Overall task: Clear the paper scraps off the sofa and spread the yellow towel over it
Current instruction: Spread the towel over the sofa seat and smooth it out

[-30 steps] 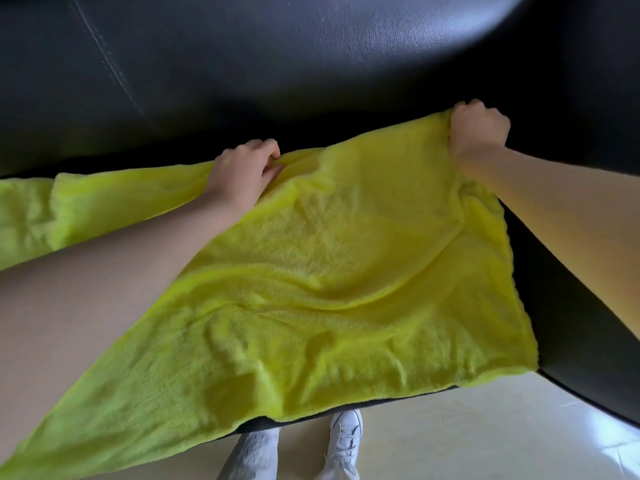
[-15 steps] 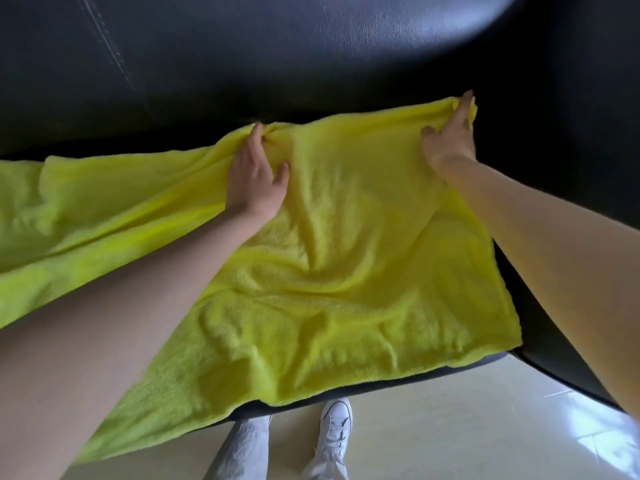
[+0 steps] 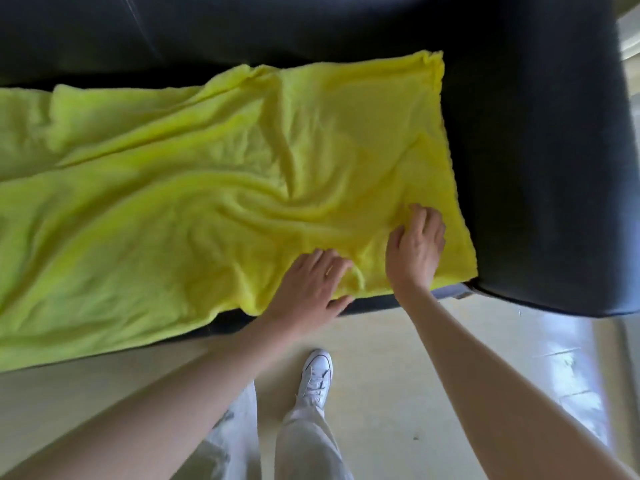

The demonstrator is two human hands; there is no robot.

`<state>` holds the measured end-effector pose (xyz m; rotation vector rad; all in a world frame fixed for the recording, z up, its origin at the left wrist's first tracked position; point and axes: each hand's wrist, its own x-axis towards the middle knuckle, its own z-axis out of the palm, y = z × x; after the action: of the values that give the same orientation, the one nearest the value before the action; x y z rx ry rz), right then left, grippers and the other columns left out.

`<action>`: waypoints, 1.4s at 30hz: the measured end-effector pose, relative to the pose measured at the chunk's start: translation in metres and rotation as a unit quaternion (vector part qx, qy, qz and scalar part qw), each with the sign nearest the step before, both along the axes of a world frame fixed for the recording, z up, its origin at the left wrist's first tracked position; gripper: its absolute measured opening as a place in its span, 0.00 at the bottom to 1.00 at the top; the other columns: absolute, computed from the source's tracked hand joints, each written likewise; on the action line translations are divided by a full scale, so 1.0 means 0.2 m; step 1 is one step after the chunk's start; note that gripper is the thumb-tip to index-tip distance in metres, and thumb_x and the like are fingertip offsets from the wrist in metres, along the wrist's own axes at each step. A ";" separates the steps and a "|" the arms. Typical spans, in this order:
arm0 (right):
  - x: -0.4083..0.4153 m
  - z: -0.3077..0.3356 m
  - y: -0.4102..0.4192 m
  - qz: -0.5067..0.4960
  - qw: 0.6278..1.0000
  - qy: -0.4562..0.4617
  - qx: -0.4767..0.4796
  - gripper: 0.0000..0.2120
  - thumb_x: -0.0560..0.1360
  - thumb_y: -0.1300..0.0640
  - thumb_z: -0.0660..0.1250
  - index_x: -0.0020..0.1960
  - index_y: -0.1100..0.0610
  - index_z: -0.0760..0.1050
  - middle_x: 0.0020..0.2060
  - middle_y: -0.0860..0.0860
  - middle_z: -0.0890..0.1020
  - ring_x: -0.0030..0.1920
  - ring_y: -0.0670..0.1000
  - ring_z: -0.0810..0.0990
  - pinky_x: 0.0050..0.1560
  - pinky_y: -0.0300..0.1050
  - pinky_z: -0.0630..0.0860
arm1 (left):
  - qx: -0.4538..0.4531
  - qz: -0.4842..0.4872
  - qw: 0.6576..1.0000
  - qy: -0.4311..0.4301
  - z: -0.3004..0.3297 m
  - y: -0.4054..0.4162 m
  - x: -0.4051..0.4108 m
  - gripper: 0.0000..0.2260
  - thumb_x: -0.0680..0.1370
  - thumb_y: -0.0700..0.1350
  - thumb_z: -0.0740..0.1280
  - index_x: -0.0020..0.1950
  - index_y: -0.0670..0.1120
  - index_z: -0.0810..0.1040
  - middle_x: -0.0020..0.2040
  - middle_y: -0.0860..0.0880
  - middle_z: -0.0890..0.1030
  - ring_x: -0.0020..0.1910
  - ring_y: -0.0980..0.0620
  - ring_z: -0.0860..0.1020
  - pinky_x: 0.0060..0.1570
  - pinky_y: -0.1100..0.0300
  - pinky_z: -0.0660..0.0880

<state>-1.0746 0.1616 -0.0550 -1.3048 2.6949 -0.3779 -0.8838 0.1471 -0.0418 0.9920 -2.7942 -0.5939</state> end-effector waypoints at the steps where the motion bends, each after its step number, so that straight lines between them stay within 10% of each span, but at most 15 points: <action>1: 0.00 0.00 0.07 -0.011 1.000 -0.013 0.010 0.19 0.74 0.63 0.60 0.64 0.61 0.69 0.60 0.60 0.72 0.58 0.63 0.72 0.53 0.55 0.70 | 0.004 -0.009 0.999 -0.041 -0.03 0.09 0.01 0.23 0.70 0.60 0.70 0.57 0.46 0.73 0.51 0.48 0.76 0.49 0.47 0.74 0.48 0.55 0.71; 9: -0.16 0.04 0.38 -0.099 0.972 -0.125 0.175 0.28 0.82 0.51 0.52 0.78 0.53 0.47 0.77 0.54 0.51 0.76 0.57 0.53 0.65 0.58 0.67 | 0.016 0.051 0.998 -0.042 -0.09 0.27 -0.05 0.15 0.64 0.33 0.73 0.46 0.47 0.79 0.40 0.50 0.77 0.37 0.49 0.76 0.33 0.58 0.74; 14: -0.11 0.12 0.34 -0.041 0.979 -0.067 0.189 0.24 0.79 0.56 0.57 0.74 0.58 0.58 0.73 0.60 0.59 0.69 0.63 0.63 0.57 0.58 0.70 | 0.185 0.054 0.979 -0.063 -0.02 0.32 -0.03 0.20 0.76 0.36 0.62 0.67 0.46 0.71 0.61 0.47 0.73 0.60 0.48 0.71 0.54 0.53 0.74; 19: 0.16 0.20 0.24 0.160 0.970 -0.037 0.181 0.25 0.75 0.62 0.61 0.71 0.58 0.63 0.69 0.59 0.64 0.63 0.61 0.69 0.58 0.55 0.71 | 0.235 0.210 0.948 0.042 0.10 0.31 0.15 0.17 0.77 0.37 0.60 0.64 0.47 0.74 0.61 0.50 0.76 0.60 0.51 0.73 0.54 0.54 0.73; 33: 1.12 0.26 -0.75 0.314 0.942 -0.063 0.099 0.21 0.76 0.61 0.61 0.69 0.60 0.68 0.68 0.58 0.68 0.64 0.60 0.70 0.59 0.54 0.70 | -0.002 0.410 0.912 0.008 0.16 -0.83 1.37 0.17 0.73 0.33 0.61 0.61 0.40 0.73 0.57 0.40 0.74 0.57 0.40 0.71 0.59 0.50 0.68; 42: 1.46 0.09 -1.44 0.168 0.969 -0.086 0.161 0.20 0.78 0.56 0.57 0.69 0.59 0.67 0.66 0.56 0.70 0.67 0.58 0.66 0.64 0.52 0.66 | 0.079 0.165 0.978 -0.100 -0.03 -1.60 1.78 0.20 0.82 0.44 0.58 0.74 0.45 0.64 0.73 0.47 0.66 0.72 0.47 0.64 0.68 0.52 0.65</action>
<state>-0.7830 -0.1259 -0.0369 -1.5075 2.2211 -0.0115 -0.5286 -0.1720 -0.0484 1.5901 -2.6818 -0.7120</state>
